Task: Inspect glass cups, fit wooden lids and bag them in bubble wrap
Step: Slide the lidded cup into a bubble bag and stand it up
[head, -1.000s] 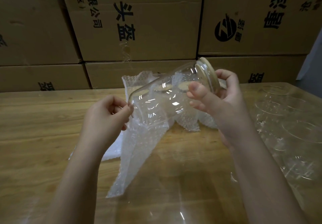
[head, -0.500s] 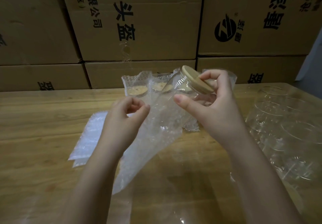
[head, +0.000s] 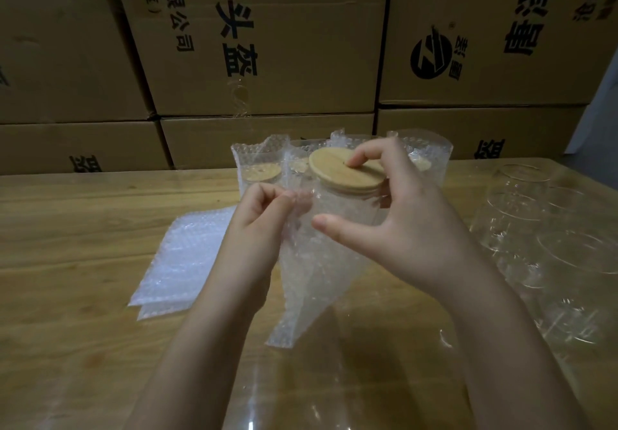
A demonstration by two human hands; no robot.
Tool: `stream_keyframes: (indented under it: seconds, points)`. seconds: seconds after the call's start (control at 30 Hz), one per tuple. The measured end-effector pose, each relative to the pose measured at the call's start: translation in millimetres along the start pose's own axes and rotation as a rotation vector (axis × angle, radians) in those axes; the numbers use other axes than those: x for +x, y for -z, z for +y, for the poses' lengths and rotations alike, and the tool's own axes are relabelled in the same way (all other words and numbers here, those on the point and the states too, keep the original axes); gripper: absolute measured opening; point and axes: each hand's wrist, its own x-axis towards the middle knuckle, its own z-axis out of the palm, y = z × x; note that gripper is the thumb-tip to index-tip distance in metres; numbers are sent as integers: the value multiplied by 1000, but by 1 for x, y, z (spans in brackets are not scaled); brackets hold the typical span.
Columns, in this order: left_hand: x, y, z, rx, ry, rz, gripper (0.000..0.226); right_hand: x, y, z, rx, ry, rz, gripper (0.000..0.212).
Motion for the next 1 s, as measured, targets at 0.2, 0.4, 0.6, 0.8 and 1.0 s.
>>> stream_keyframes:
  seconds: [0.2,0.4,0.6,0.8,1.0]
  points:
    - [1,-1,2,-84,11,33,20,0,-6,4,-121,41,-145,49]
    - [2,-4,-6,-95,49,-11,17,4,-20,13,-337,59,-192,53]
    - [7,1,-13,-49,91,16,15,7,-40,24,-384,51,-210,53]
    - [12,5,-23,37,67,57,14,7,-46,28,-361,39,-251,49]
    - [8,17,-14,529,-235,82,17,9,-37,34,-265,-52,-249,43]
